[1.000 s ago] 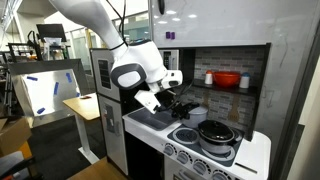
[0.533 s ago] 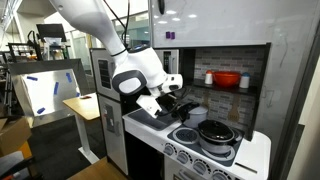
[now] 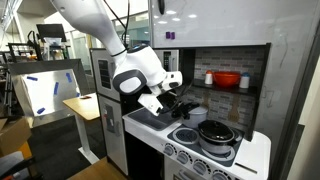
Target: Put the pot on the left side of the stovetop in the sink
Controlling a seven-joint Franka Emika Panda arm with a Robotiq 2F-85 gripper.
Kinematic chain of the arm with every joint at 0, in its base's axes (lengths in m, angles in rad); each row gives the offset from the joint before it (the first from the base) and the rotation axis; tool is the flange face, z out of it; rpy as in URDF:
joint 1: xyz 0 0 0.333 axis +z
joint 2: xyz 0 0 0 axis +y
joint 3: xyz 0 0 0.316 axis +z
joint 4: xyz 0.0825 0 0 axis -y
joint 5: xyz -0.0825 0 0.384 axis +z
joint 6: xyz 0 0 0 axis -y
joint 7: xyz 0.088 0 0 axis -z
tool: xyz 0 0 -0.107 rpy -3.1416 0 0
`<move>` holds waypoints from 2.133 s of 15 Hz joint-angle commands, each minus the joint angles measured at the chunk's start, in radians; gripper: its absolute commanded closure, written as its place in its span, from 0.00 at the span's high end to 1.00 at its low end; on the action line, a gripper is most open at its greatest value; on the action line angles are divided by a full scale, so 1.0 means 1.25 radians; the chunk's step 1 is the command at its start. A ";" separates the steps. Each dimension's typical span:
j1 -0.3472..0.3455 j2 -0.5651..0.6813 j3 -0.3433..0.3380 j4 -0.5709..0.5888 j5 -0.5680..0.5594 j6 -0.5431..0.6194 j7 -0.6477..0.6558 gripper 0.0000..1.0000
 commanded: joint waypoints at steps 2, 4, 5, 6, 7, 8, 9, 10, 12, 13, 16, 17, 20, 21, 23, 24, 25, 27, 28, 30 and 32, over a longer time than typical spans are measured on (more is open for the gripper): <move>-0.001 0.007 0.001 0.009 -0.006 0.022 -0.006 1.00; -0.001 0.009 0.001 0.011 -0.006 0.024 -0.006 0.74; -0.002 0.010 0.002 0.011 -0.007 0.025 -0.006 0.66; -0.002 0.011 0.002 0.012 -0.007 0.025 -0.007 0.59; -0.004 0.011 0.002 0.012 -0.007 0.026 -0.007 0.52; -0.006 0.011 0.004 0.012 -0.007 0.026 -0.007 0.45; -0.006 0.011 0.004 0.012 -0.007 0.027 -0.007 0.38; -0.007 0.011 0.005 0.012 -0.007 0.027 -0.007 0.31; -0.008 0.012 0.004 0.013 -0.007 0.027 -0.007 0.18; -0.008 0.012 0.003 0.013 -0.007 0.027 -0.007 0.09; -0.008 0.013 0.003 0.013 -0.007 0.025 -0.006 0.08; -0.007 0.013 0.002 0.012 -0.006 0.025 -0.005 0.08; -0.014 0.010 0.012 0.003 -0.005 0.031 -0.006 0.08; -0.017 0.008 0.017 -0.003 -0.004 0.036 -0.005 0.08; -0.030 0.002 0.036 -0.023 0.000 0.061 -0.002 0.08; -0.042 0.000 0.050 -0.035 0.000 0.076 0.000 0.08; -0.051 -0.001 0.062 -0.048 -0.002 0.094 0.004 0.08; -0.081 -0.001 0.099 -0.077 -0.011 0.138 0.015 0.08; -0.096 -0.003 0.117 -0.095 -0.016 0.164 0.023 0.08; -0.086 -0.016 0.104 -0.103 -0.022 0.160 0.044 0.08; -0.093 -0.025 0.107 -0.115 -0.028 0.161 0.058 0.08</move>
